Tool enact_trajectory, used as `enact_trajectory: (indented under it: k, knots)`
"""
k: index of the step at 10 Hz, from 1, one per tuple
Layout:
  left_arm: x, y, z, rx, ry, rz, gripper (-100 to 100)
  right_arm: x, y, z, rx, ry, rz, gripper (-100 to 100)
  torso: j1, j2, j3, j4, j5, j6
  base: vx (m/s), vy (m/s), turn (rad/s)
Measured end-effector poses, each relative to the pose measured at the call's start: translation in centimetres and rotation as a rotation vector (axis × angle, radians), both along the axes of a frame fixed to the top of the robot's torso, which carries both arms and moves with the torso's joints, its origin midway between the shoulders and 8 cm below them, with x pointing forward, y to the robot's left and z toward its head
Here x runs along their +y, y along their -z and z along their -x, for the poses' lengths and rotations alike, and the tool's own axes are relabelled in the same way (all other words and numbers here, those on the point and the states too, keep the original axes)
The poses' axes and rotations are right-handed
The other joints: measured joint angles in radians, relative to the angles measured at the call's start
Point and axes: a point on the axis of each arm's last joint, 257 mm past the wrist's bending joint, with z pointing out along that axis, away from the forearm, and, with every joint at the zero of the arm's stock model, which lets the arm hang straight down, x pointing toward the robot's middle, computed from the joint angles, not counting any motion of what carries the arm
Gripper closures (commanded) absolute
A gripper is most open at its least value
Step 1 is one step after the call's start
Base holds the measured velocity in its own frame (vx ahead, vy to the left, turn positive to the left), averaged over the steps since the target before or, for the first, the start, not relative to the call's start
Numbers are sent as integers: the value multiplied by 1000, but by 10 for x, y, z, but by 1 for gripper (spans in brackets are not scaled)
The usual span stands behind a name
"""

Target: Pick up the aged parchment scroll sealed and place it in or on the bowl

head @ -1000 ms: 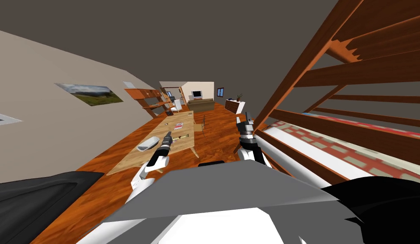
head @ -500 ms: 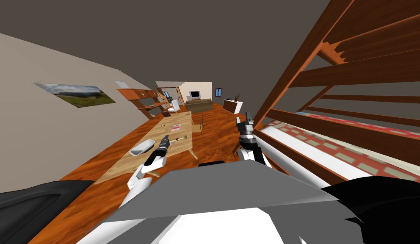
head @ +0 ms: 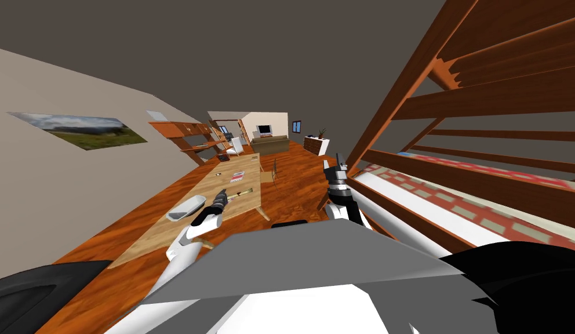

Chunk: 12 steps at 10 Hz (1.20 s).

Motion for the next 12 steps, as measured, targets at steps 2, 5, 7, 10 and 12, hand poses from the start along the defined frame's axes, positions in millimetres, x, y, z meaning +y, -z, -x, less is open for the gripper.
enact_trajectory:
  k: [2,5,7,10,12]
  knots:
    - [16,18,8,56,-42,31,-100,0,0,0,0,0,0,0,0,0,0,0,0,0,61,-1,-63]
    - [42,45,29,130,-109,82,-100,0,0,0,0,0,0,0,0,-1,0,0,0,0,59,-6,-62]
    - [52,56,41,172,-147,117,-100,0,0,0,0,0,0,0,0,-1,-1,0,0,0,68,6,-73]
    - [63,76,59,240,-200,172,-100,0,0,0,0,0,0,0,1,-1,0,0,0,0,68,14,-78]
    - [74,94,80,295,-251,227,-100,0,0,0,0,0,0,0,1,-3,-2,-1,0,0,94,20,-74]
